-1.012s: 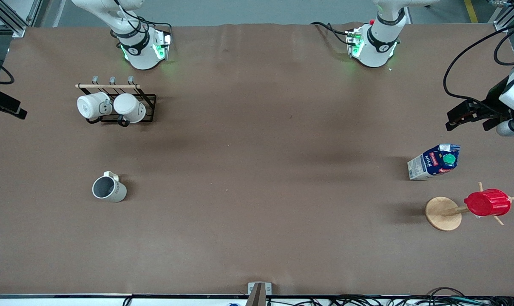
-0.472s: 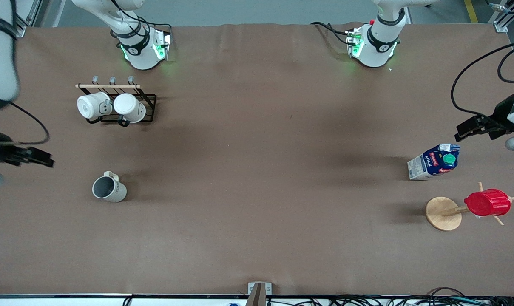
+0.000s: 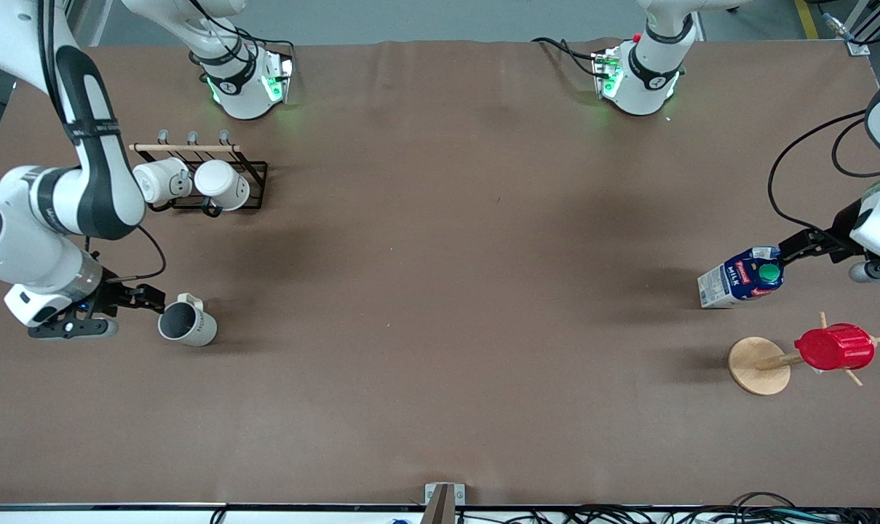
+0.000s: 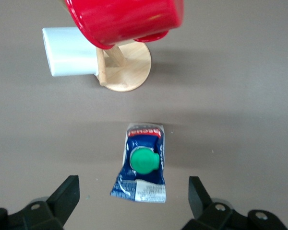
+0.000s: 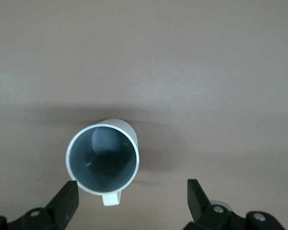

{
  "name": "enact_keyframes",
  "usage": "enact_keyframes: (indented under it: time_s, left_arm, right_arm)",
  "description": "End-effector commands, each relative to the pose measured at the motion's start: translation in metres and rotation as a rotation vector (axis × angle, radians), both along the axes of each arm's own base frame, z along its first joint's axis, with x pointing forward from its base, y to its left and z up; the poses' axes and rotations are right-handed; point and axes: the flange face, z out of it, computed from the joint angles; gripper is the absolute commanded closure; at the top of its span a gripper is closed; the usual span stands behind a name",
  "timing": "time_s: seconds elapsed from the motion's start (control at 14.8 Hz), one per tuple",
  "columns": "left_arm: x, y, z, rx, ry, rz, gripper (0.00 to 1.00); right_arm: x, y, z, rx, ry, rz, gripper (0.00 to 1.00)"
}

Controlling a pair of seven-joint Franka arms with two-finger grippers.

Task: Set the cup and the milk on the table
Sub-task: 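Grasp the grey mug with the right gripper while the left gripper grasps the milk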

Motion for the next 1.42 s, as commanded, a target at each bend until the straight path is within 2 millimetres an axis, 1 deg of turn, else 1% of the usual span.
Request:
enact_keyframes:
  time_s: [0.0,0.07,0.2,0.34,0.4,0.47,0.54,0.74,0.81,0.88,1.01,1.08,1.15,1.21,1.28,1.35]
  left_arm:
    - [0.012,-0.004,-0.024,0.009,-0.011,-0.012,0.00]
    - [0.014,-0.004,-0.033,0.012,-0.008,-0.013,0.00]
    - [0.013,-0.005,-0.045,0.012,-0.003,-0.015,0.00]
    - [0.008,-0.004,-0.058,0.011,0.005,-0.015,0.00]
    - [0.005,-0.005,-0.065,0.012,0.011,-0.015,0.00]
    - [0.002,-0.004,-0.069,0.016,0.016,-0.017,0.00]
    - [0.002,-0.004,-0.070,0.016,0.020,-0.018,0.00]
    - [0.003,-0.005,-0.078,0.019,0.028,-0.025,0.00]
    - [0.004,-0.005,-0.078,0.021,0.019,-0.025,0.01]
    - [0.005,-0.005,-0.083,0.022,0.024,-0.031,0.01]
    - [0.005,-0.005,-0.088,0.022,0.031,-0.032,0.01]
    - [0.004,-0.005,-0.089,0.021,0.034,-0.032,0.02]
    - [0.004,-0.005,-0.089,0.020,0.034,-0.033,0.02]
    - [0.004,-0.005,-0.089,0.020,0.034,-0.031,0.03]
    - [0.004,-0.005,-0.089,0.020,0.034,-0.031,0.05]
    - [0.004,-0.005,-0.089,0.021,0.034,-0.034,0.10]
  right_arm:
    - [-0.002,-0.002,-0.030,-0.002,-0.010,0.016,0.00]
    - [-0.002,-0.001,-0.041,-0.004,-0.013,0.017,0.00]
    - [-0.001,0.002,-0.057,-0.005,-0.016,0.024,0.00]
    - [-0.002,0.003,-0.064,0.001,-0.018,0.017,0.00]
    - [-0.004,0.008,-0.073,0.033,-0.009,-0.008,0.00]
    - [-0.004,0.008,-0.075,0.047,-0.012,-0.023,0.06]
    - [-0.005,0.009,-0.076,0.050,-0.008,-0.023,0.23]
    - [-0.005,0.008,-0.075,0.050,-0.005,-0.025,0.84]
    - [-0.004,0.007,-0.075,0.050,-0.006,-0.025,0.98]
    - [-0.004,0.005,-0.074,0.051,-0.013,-0.031,1.00]
    - [-0.005,-0.001,-0.074,0.055,-0.012,-0.048,1.00]
    - [-0.004,-0.001,-0.072,0.056,-0.009,-0.052,1.00]
    - [-0.004,0.003,-0.061,0.061,-0.014,-0.062,1.00]
    - [-0.004,0.010,-0.035,0.072,-0.002,-0.085,1.00]
    - [-0.004,0.024,-0.011,0.082,0.014,-0.088,1.00]
    - [-0.003,0.046,0.020,0.092,0.044,-0.094,0.99]
